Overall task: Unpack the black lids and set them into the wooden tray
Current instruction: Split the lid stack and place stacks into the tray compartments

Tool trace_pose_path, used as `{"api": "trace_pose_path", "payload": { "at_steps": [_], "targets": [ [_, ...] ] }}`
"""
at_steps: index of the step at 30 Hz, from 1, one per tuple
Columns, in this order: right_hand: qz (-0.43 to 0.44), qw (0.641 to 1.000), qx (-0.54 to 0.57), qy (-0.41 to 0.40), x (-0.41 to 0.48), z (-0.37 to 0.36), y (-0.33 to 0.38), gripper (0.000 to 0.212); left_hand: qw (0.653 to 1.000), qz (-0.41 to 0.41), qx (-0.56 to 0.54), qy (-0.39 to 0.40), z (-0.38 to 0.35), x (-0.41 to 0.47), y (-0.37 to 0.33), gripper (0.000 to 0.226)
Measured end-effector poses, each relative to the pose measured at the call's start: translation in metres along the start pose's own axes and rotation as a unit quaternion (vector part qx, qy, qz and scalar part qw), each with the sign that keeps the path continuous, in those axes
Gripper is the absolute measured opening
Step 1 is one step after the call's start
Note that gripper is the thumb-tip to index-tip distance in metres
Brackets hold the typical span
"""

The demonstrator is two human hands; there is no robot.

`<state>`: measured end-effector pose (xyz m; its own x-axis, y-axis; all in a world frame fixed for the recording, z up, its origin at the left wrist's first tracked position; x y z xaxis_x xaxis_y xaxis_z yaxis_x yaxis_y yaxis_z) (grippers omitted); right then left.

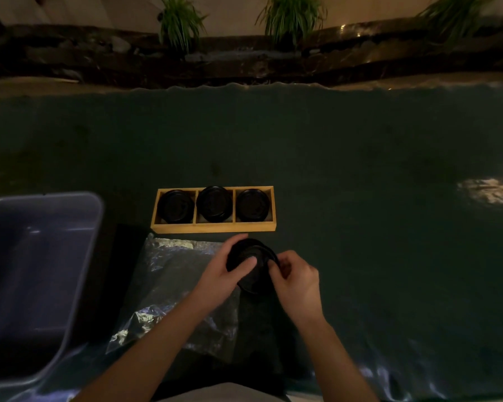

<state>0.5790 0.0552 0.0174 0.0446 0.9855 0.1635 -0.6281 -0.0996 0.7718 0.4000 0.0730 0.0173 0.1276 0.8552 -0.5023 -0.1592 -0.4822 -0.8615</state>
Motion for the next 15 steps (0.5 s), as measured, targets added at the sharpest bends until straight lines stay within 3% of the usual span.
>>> {"api": "trace_pose_path", "payload": {
  "at_steps": [4,8,11,15],
  "targets": [
    [-0.028,0.999,0.038,0.001,-0.011,-0.008,0.003,0.017,0.997,-0.035,0.062,-0.005,0.007,-0.007,0.004,0.056],
    [-0.136,0.936,0.307,0.107,-0.023,-0.027,0.001,0.033,0.999,-0.021,0.022,-0.009,0.016,-0.013,0.010,0.045],
    [-0.122,0.935,0.322,0.082,-0.020,-0.032,0.000,0.033,1.000,-0.010,0.001,-0.011,0.017,-0.022,0.010,0.040],
    [-0.176,0.929,0.326,0.019,0.008,-0.033,-0.012,0.024,0.997,0.017,0.059,-0.052,0.031,-0.035,0.013,0.057]
  ]
}}
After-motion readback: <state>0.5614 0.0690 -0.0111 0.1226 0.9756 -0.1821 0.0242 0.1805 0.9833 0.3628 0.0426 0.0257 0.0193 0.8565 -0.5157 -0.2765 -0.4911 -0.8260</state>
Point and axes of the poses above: each hand's wrist, its own x-axis towards the middle knuckle, its own z-axis out of the back of the hand, y = z × x, the point moved 4 cm from there along x, towards the middle knuckle, and after that the axes turned 10 degrees about z, right-handed, at the moved point
